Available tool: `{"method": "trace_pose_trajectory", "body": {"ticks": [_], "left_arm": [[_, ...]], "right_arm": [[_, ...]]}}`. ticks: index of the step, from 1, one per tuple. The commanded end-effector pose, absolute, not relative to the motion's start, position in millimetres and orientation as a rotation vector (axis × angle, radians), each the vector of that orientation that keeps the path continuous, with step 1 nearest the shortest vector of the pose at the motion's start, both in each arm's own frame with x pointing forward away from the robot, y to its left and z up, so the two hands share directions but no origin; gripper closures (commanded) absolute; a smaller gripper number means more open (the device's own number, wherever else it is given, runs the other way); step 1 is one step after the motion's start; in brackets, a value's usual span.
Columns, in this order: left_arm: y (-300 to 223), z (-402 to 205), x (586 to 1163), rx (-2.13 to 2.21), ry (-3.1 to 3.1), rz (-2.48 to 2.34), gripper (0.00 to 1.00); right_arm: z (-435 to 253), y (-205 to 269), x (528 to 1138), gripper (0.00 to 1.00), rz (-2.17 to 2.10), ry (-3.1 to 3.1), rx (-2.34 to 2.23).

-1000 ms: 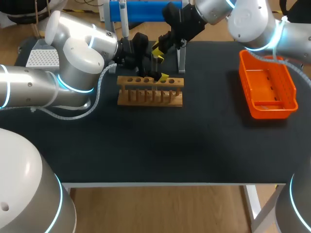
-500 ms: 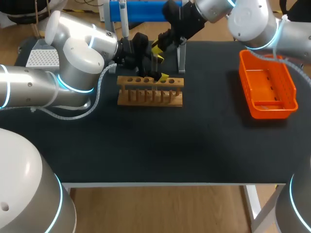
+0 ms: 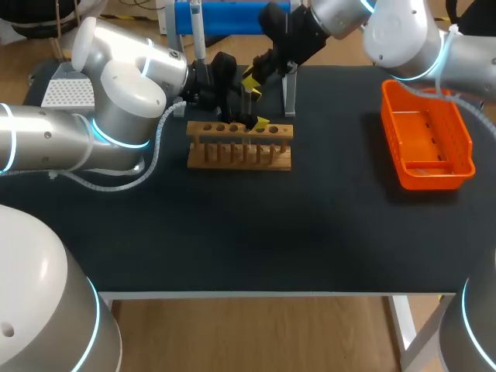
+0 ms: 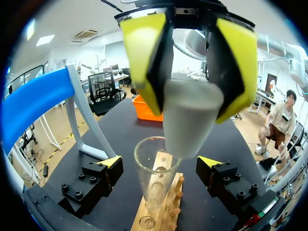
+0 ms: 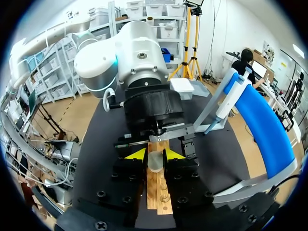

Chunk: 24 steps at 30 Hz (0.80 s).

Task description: Invert the test tube, pick up the pipette, mount the tip to pipette, aspirate from beaker and dispense into the tube, eject the tip, return the pipette, and cap with the stopper.

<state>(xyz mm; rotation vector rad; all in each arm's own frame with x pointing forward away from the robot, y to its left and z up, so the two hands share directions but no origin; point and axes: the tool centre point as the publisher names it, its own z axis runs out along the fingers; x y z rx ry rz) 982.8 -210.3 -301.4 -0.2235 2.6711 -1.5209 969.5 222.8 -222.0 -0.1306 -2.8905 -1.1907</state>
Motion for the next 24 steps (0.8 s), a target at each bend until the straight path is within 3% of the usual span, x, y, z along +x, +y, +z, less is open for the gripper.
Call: {"method": "trace_pose_trajectory", "body": {"ticks": [1,24], "left_arm": [[-210,-301,984,-0.221,2.674,-1.521,0.0],[-210,-301,984,-0.221,2.674,-1.521,0.0]], "right_arm": [[-227,223,970,1.0,-1.177,-2.891,-0.131],[-216,222,971,1.0,-1.244,-2.888,-0.128]]}}
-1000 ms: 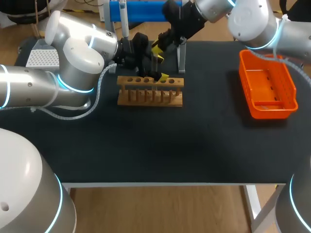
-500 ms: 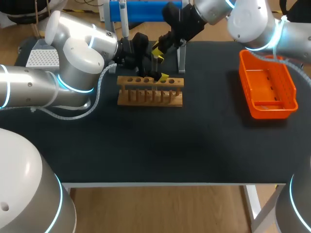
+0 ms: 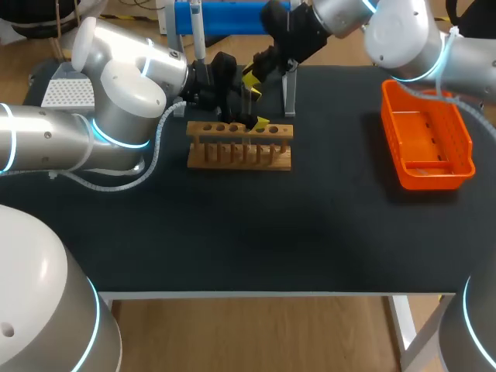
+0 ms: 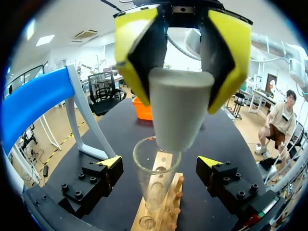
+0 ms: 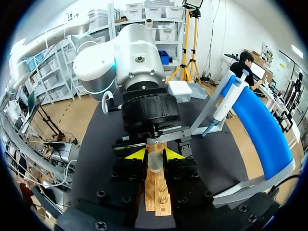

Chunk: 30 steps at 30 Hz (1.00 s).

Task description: Invert the test tube, pick up the pipette, mount the tip to pipette, aspirate from beaker and dispense into the tube, eject the tip, return the pipette, and cap with the stopper.

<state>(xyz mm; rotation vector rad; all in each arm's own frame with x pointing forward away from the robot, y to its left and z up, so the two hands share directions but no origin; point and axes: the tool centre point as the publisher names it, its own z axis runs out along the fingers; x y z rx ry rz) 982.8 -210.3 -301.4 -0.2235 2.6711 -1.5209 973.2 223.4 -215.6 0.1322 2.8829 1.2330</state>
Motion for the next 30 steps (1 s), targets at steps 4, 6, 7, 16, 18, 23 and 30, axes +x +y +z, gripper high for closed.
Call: {"method": "trace_pose_trajectory", "body": {"ticks": [4,6,7,16,18,23,30], "left_arm": [[-210,-301,984,-0.221,2.674,-1.521,0.0],[-210,-301,984,-0.221,2.674,-1.521,0.0],[-210,-301,984,-0.221,2.674,-1.521,0.0],[-210,-301,984,-0.221,2.674,-1.521,0.0],[-210,-301,984,-0.221,2.674,-1.521,0.0],[-210,-301,984,-0.221,2.674,-1.521,0.0],[-210,-301,984,-0.221,2.674,-1.521,0.0]], "right_arm": [[-219,223,970,1.0,1.251,2.876,0.116],[-221,224,969,1.0,1.245,2.88,0.111],[-222,224,969,1.0,1.243,2.881,0.111],[-225,223,969,1.0,1.23,2.887,0.116],[-225,223,969,1.0,1.228,2.887,0.116],[-219,222,969,1.0,1.236,2.875,0.112],[-215,222,970,1.0,1.251,2.857,0.104]]}}
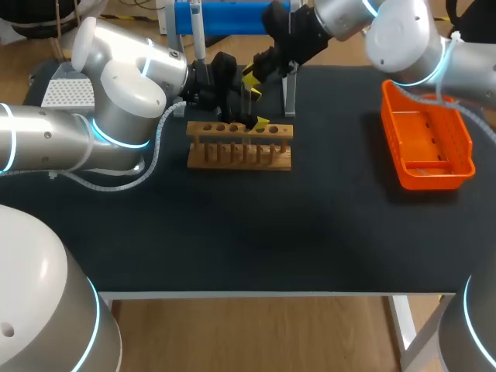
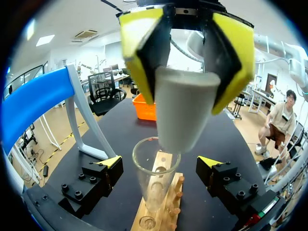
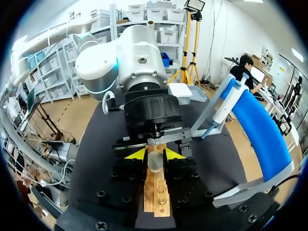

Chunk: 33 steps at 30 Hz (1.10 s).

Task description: Invert the test tube, pick up the pipette, mount the tip to pipette, aspirate from beaker and dispense into the tube, eject the tip, return the pipette, and cap with the stopper.

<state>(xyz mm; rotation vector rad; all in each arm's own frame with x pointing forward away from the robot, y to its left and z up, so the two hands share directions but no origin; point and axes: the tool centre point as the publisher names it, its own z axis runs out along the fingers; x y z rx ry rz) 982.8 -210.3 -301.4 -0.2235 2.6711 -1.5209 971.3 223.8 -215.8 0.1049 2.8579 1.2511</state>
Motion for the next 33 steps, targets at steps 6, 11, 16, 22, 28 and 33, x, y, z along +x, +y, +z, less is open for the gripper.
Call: {"method": "trace_pose_trajectory", "body": {"ticks": [6,11,16,22,28,33], "left_arm": [[-210,-301,984,-0.221,2.674,-1.521,0.0],[-210,-301,984,-0.221,2.674,-1.521,0.0],[-210,-301,984,-0.221,2.674,-1.521,0.0],[-210,-301,984,-0.221,2.674,-1.521,0.0],[-210,-301,984,-0.221,2.674,-1.521,0.0],[-210,-301,984,-0.221,2.674,-1.521,0.0]], "right_arm": [[-219,225,969,1.0,1.249,2.864,0.102],[-226,224,966,1.0,1.234,2.883,0.105],[-231,222,965,1.0,1.207,2.9,0.105],[-231,221,964,1.0,1.203,2.9,0.105],[-238,221,960,1.0,1.198,2.908,0.106],[-246,220,958,1.0,1.173,2.922,0.108]]}}
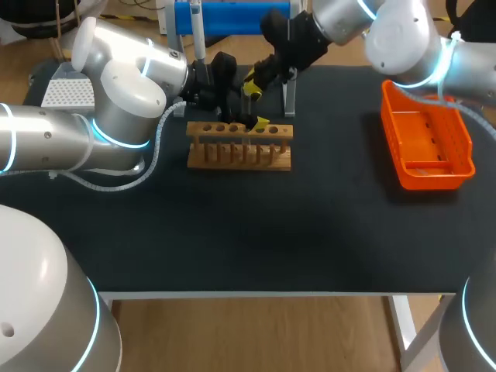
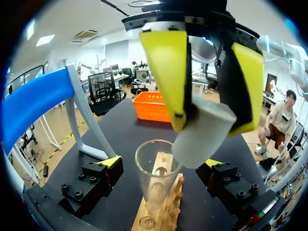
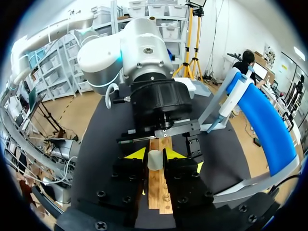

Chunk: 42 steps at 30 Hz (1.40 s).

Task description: Invert the test tube, pick up the pipette, mount the tip to pipette, aspirate from beaker and dispense into the tube, eject the tip, return the pipette, and cap with the stopper.

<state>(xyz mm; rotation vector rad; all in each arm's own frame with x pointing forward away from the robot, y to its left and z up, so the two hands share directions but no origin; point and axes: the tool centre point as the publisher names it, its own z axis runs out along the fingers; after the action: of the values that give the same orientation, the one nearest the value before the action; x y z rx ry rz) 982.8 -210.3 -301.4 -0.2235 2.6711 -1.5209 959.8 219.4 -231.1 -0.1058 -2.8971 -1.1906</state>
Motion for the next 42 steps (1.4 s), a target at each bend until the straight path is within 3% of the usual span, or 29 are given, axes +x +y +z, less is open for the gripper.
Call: {"method": "trace_pose_trajectory", "body": {"ticks": [1,16,42], "left_arm": [[-210,-301,984,-0.221,2.674,-1.521,0.0],[-210,-301,984,-0.221,2.674,-1.521,0.0],[-210,-301,984,-0.221,2.674,-1.521,0.0]], "right_arm": [[-248,221,958,1.0,-1.16,-2.909,-0.107],[-245,219,955,1.0,-1.142,-2.939,-0.086],[-179,211,975,1.0,-0.997,-3.011,-0.038]]}}
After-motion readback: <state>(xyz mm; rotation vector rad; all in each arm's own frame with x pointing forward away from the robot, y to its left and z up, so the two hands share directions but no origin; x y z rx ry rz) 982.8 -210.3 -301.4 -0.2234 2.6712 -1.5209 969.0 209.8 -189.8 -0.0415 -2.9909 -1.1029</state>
